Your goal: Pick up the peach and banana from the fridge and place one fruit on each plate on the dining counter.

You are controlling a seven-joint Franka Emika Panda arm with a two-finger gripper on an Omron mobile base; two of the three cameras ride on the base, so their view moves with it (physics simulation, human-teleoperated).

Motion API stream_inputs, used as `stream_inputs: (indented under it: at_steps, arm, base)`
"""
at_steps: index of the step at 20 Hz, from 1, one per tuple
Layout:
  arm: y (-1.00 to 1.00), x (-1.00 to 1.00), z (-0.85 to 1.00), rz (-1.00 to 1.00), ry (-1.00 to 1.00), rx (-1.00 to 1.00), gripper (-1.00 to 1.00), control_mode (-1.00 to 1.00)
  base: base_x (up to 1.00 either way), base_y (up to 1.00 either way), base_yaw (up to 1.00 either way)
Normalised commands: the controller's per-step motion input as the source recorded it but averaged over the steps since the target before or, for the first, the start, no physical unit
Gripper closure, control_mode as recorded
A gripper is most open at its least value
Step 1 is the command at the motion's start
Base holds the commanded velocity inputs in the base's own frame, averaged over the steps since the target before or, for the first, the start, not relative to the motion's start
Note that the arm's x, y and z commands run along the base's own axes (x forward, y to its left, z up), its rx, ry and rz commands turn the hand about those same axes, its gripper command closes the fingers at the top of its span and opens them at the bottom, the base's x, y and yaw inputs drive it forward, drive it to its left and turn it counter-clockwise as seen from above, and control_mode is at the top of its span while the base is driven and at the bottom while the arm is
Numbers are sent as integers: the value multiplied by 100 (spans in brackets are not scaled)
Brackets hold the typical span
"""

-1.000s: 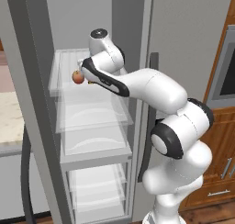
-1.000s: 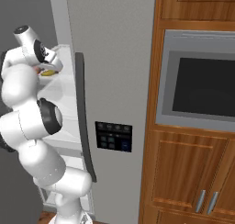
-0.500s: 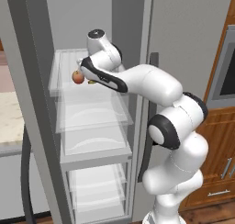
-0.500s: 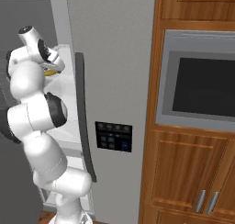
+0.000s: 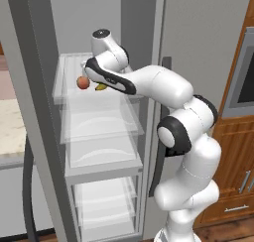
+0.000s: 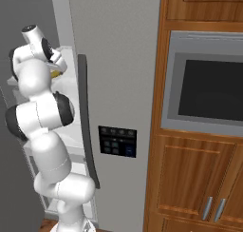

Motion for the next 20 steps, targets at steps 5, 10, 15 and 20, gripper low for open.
stream_inputs:
  at_steps: [5, 10, 15, 20]
  arm:
    - [4, 2, -32, 0, 1, 0, -100, -100]
    - [0, 0, -46, 0, 0, 0, -100, -100]
    - [0, -11, -50, 0, 0, 0, -100, -100]
    - [1, -19, -53, 0, -1, 0, 100, -100]
  base:
    - [0, 0, 0]
    - [0, 0, 0]
    - [0, 0, 0]
    - [0, 0, 0]
